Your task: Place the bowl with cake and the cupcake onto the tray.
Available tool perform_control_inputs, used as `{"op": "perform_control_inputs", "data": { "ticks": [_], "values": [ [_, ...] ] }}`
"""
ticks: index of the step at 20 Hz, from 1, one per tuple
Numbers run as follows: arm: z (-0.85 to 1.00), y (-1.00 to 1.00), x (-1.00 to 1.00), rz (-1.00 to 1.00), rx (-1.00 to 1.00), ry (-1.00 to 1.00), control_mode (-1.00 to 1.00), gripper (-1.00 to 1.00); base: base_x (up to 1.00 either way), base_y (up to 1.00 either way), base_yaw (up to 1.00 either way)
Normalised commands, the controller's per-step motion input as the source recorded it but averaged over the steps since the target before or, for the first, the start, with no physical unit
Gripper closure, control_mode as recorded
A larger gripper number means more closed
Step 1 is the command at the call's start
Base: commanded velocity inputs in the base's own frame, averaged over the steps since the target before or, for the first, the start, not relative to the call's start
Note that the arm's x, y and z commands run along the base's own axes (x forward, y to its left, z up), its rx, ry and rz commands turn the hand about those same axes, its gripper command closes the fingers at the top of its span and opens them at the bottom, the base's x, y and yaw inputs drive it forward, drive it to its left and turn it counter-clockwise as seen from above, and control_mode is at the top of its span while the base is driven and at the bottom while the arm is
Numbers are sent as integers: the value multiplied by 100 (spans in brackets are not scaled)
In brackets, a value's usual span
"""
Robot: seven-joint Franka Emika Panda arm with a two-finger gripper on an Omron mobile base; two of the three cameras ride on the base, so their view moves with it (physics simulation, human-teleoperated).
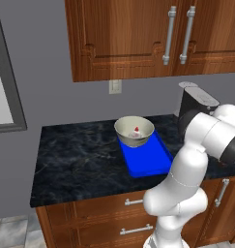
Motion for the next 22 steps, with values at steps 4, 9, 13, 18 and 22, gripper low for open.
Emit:
{"op": "perform_control_inputs", "data": {
  "ticks": [4, 9, 13, 18, 22],
  "values": [
    [5, 5, -4, 0, 1, -1, -100, 100, 0, 0, 0],
    [36, 28, -22, 0, 2, -3, -100, 100, 0, 0, 0],
    [40, 42, -23, 0, 0, -6, -100, 100, 0, 0, 0],
    [33, 50, -17, 2, -1, -4, -100, 100, 0, 0, 0],
    [25, 59, -8, 4, -7, -9, -100, 100, 0, 0, 0]
  ]
}}
